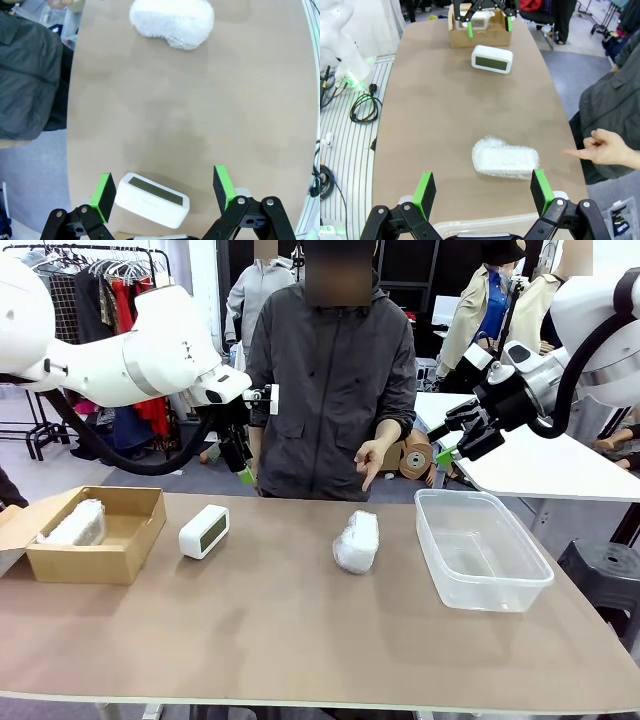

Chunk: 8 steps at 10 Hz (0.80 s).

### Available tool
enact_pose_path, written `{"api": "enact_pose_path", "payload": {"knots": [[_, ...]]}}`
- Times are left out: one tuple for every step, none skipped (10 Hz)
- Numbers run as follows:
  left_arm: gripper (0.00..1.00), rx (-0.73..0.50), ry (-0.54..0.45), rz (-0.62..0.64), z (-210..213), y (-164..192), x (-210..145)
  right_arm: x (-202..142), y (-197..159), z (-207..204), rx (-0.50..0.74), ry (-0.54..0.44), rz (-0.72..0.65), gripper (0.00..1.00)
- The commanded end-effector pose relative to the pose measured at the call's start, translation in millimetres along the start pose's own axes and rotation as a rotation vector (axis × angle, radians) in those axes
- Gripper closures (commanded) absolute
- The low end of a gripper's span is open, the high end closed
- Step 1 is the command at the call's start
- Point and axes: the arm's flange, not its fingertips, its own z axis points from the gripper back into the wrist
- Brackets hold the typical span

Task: Separate and place wrapped and unwrapped clocks.
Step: Pick up the Digital clock indicated by the person.

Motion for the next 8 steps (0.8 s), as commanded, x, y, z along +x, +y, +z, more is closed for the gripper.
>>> {"api": "enact_pose_path", "payload": {"knots": [[0.00,0.001,0.000,0.000,0,0,-1,1,0,2,0.000,0.002,0.003,0.00],[0.00,0.045,0.068,0.117,-6,1,6,1,0,2,0.000,0.002,0.003,0.00],[0.00,0.051,0.073,0.147,-11,0,18,1,0,2,0.000,0.002,0.003,0.00],[0.00,0.059,0.064,0.173,-22,-4,36,1,0,2,0.000,0.002,0.003,0.00],[0.00,0.073,0.072,0.191,-32,-7,51,1,0,2,0.000,0.002,0.003,0.00],[0.00,0.117,0.099,0.258,-41,-7,68,1,0,2,0.000,0.002,0.003,0.00],[0.00,0.177,0.121,0.315,-50,-10,85,1,0,2,0.000,0.002,0.003,0.00],[0.00,0.207,0.125,0.331,-54,-10,97,1,0,2,0.000,0.002,0.003,0.00]]}}
